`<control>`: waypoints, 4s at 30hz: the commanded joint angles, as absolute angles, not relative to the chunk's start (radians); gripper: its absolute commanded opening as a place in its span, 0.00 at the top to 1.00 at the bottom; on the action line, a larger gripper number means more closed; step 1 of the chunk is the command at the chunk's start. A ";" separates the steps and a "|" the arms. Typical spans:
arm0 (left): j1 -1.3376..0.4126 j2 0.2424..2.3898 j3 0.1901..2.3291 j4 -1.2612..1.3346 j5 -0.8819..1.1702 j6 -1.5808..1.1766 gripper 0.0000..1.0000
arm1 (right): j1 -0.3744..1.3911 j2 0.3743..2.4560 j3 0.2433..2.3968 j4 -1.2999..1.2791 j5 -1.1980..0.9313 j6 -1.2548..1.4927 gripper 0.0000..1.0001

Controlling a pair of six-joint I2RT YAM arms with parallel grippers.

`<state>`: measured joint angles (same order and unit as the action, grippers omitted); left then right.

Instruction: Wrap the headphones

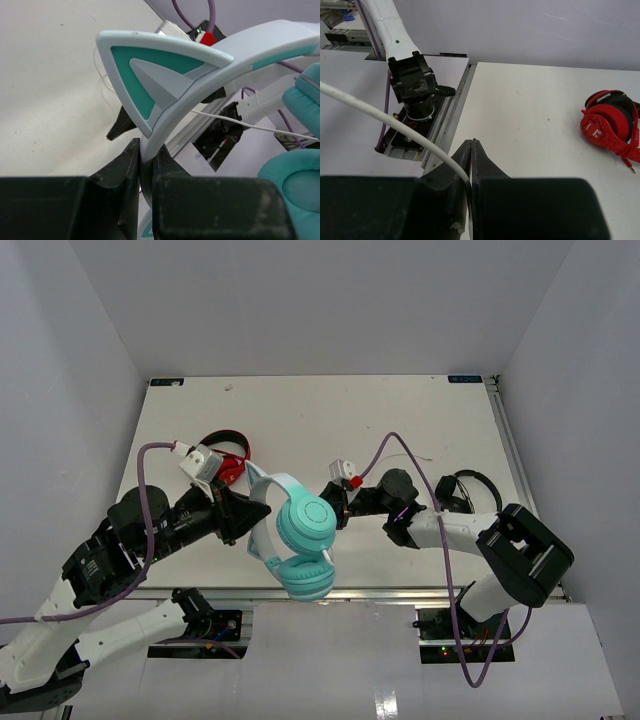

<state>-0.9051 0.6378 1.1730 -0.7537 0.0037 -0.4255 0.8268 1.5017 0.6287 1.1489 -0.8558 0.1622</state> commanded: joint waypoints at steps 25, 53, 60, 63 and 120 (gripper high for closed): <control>-0.904 0.684 1.051 -0.617 0.210 -0.418 1.00 | 0.884 1.601 0.874 0.794 -0.617 0.029 0.92; -0.904 0.821 1.058 -0.938 -0.175 -0.295 1.00 | 0.818 1.444 1.225 -0.122 -0.160 -0.231 0.92; -0.904 0.988 1.063 -0.946 -0.308 -0.295 1.00 | 0.819 1.430 1.314 -0.228 -0.171 -0.241 0.92; -0.904 1.005 1.056 -0.926 -0.309 -0.292 1.00 | 0.819 1.435 1.325 -0.236 -0.168 -0.247 0.92; -0.904 0.792 0.996 -0.492 0.211 -0.319 1.00 | 0.890 1.681 1.248 0.329 -0.120 0.088 0.92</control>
